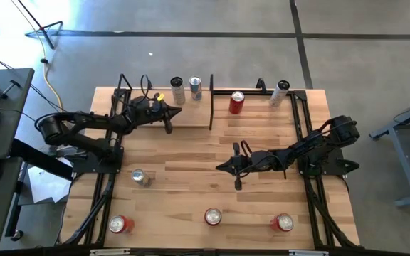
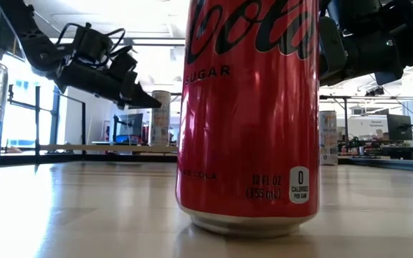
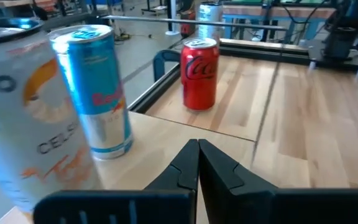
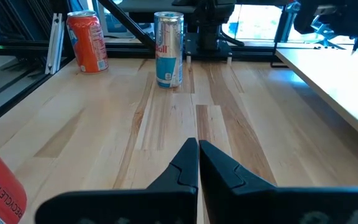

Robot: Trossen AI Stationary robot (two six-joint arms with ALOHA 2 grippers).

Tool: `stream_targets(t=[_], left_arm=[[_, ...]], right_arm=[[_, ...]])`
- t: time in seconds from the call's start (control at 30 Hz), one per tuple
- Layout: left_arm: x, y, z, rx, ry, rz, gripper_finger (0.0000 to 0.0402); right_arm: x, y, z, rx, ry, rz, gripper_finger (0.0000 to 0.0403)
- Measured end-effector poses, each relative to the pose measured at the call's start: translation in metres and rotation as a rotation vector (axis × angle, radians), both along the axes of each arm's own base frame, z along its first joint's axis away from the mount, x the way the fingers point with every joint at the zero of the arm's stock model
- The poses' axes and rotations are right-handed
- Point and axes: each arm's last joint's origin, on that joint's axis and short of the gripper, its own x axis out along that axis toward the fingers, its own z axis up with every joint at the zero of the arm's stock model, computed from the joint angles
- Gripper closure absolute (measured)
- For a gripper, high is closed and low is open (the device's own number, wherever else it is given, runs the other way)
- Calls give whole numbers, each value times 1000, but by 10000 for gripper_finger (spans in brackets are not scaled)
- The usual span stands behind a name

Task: Place canned beverage on shelf
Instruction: Put the bottom white-yellow soda can on the shelf

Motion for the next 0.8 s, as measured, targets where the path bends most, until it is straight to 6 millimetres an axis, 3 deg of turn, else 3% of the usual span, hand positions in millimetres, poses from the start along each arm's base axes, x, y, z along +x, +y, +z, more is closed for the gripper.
stream_targets(t=[0.8], left_arm=[[-4,6,0,5,7,18,401]], right_arm=[[1,-3,0,-2,0,-7,403]])
